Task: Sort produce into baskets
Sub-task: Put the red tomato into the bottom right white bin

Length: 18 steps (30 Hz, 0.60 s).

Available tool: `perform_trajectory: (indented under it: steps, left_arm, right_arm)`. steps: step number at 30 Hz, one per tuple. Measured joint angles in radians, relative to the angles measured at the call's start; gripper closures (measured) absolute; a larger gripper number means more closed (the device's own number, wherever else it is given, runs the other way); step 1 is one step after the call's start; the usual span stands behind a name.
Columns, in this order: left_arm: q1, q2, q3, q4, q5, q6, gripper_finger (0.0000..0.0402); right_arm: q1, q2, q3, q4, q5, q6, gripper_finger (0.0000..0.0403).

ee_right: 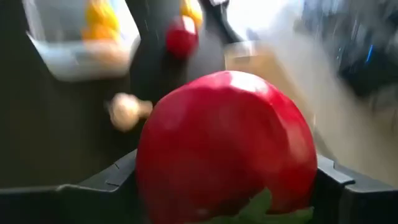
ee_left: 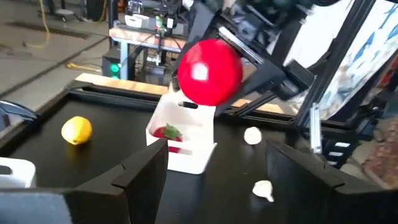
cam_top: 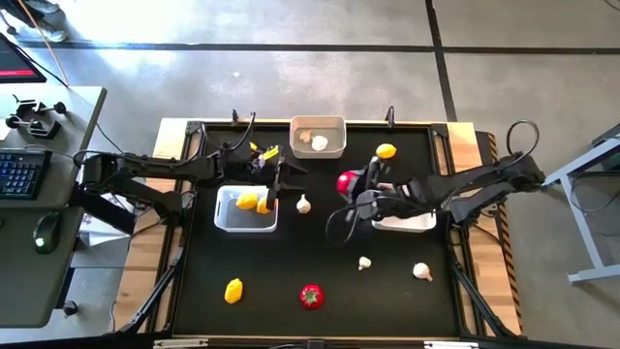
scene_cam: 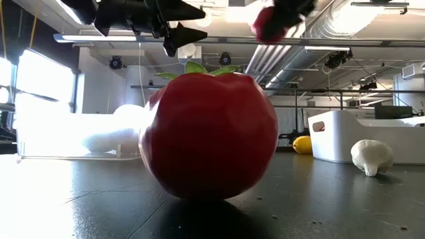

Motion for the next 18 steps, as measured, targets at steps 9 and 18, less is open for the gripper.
perform_trajectory:
  steps: [9,18]
  left_arm:
    - [-0.009,-0.002,-0.035,0.053,-0.040,0.081,0.0159]
    - [-0.058,0.000,-0.195,0.266,-0.129,0.108,0.0254]
  right_arm:
    - [-0.045,-0.003,-0.045,-0.414,-0.268,0.414,0.0134]
    - [-0.048,-0.002,-0.204,-0.419,-0.468,0.541,0.0135]
